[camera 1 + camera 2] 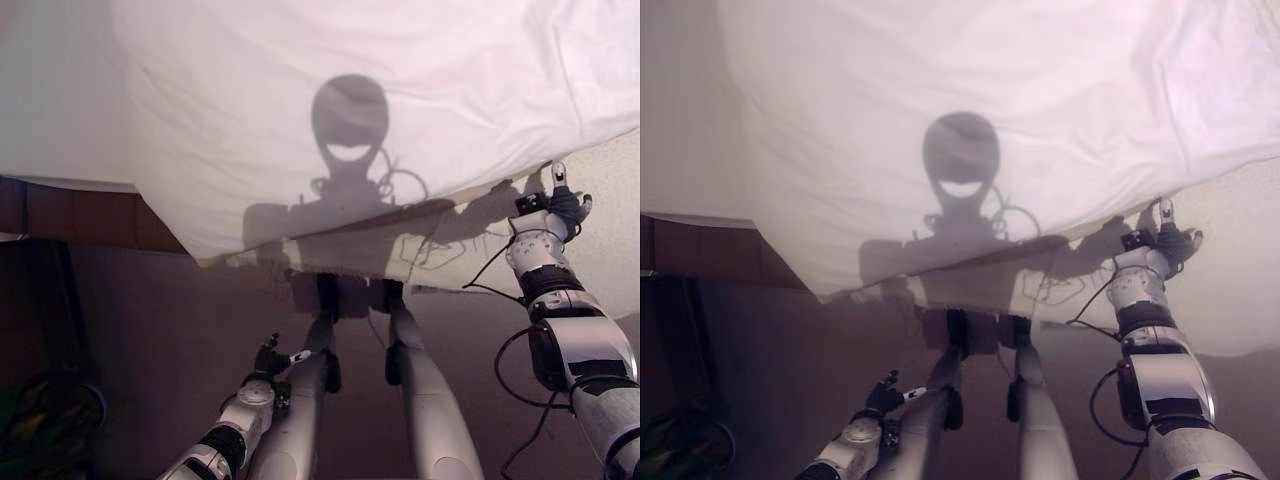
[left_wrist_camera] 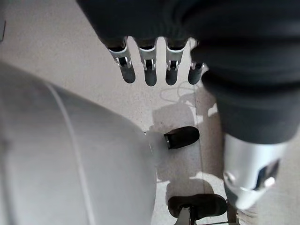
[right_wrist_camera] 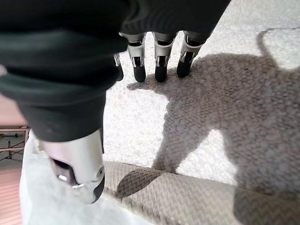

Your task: Make the bed

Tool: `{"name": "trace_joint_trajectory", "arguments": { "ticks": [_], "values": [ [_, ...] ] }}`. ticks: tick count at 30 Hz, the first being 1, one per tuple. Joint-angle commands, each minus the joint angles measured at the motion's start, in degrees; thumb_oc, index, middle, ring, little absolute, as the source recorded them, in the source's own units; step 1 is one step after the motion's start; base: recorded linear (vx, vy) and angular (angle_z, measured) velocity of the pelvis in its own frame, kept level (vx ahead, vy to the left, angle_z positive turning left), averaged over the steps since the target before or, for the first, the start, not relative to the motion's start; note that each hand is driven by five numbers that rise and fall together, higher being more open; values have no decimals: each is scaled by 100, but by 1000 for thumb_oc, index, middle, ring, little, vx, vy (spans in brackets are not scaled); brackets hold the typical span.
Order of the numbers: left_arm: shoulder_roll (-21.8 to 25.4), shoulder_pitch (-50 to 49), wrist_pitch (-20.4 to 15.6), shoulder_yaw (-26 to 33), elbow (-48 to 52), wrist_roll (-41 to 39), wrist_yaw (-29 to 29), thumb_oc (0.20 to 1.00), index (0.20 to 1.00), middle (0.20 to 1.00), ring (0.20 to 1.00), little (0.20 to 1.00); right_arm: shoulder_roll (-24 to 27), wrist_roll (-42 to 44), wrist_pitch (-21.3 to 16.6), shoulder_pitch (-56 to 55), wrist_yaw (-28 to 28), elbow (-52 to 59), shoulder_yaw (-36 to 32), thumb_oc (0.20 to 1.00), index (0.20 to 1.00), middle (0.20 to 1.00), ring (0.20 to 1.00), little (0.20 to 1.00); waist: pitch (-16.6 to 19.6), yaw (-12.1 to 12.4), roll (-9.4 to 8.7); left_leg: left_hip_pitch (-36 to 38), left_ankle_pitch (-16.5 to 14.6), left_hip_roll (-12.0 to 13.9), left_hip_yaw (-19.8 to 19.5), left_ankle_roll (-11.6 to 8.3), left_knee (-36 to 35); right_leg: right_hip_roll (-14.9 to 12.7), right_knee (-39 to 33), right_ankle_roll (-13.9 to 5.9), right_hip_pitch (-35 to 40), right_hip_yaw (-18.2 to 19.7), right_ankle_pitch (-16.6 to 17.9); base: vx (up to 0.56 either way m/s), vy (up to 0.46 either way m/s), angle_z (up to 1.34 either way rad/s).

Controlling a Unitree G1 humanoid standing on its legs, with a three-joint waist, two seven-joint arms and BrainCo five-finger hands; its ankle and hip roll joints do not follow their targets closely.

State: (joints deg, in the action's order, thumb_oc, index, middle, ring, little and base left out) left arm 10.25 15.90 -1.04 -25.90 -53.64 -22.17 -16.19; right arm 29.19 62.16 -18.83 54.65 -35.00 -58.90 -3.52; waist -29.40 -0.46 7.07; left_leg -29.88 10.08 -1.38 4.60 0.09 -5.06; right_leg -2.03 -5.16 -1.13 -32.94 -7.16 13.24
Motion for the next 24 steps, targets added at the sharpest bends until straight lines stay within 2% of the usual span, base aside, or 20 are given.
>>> {"name": "trace_joint_trajectory", "arguments": {
  "ticks": [1,8,12,14,17,20,24],
  "values": [
    [141,-40,-59,-265,25,-153,55,1000,1000,1000,1000,1000,554,-130,-103,873,1065,772,697,1000,1000,1000,1000,1000,-39,289,105,135,-223,-48,-59,-418,6,-223,838,-638,-68,-119,-626,0,0,0],
    [281,-87,-109,-403,159,-253,174,1000,1000,1000,1000,1000,1146,-560,557,2034,1295,234,1772,1000,1000,1000,1000,1000,-39,387,49,102,-188,-37,-69,-434,6,-257,989,-628,-159,-160,-667,-2,2,-2],
    [289,-85,-113,-414,208,-264,152,1000,1000,1000,1000,1000,1203,-696,478,2142,1196,572,1949,1000,1000,1000,1000,1000,-39,378,36,93,-176,-29,-100,-436,6,-281,1109,-614,-206,-196,-721,3,-1,1],
    [284,-81,-105,-391,171,-237,81,1000,1000,1000,1000,1000,1242,-1133,253,2101,797,1170,1952,1000,1000,1000,1000,1000,-39,356,-1,110,-168,-29,-136,-431,6,-307,1200,-609,-209,-244,-781,0,0,0],
    [284,-68,-113,-374,191,-146,10,1000,1000,1000,1000,1000,1257,-1619,205,1910,441,1686,1858,1000,1000,1000,1000,1000,-39,322,-28,119,-164,-37,-185,-430,6,-323,1247,-609,-196,-289,-819,7,-3,-2],
    [297,-43,-107,-386,176,-39,-61,1000,1000,1000,1000,1000,1245,-2003,287,1812,195,1783,1792,1000,1000,1000,1000,1000,-39,316,-73,138,-172,-51,-224,-433,6,-345,1241,-618,-139,-336,-837,0,0,0],
    [312,-55,-107,-345,177,-10,-95,1000,1000,1000,1000,1000,1247,-2179,435,1720,188,1803,1814,1000,1000,1000,1000,1000,-39,305,-120,183,-185,-57,-232,-439,6,-358,1211,-628,-71,-358,-830,5,8,2]
  ]
}}
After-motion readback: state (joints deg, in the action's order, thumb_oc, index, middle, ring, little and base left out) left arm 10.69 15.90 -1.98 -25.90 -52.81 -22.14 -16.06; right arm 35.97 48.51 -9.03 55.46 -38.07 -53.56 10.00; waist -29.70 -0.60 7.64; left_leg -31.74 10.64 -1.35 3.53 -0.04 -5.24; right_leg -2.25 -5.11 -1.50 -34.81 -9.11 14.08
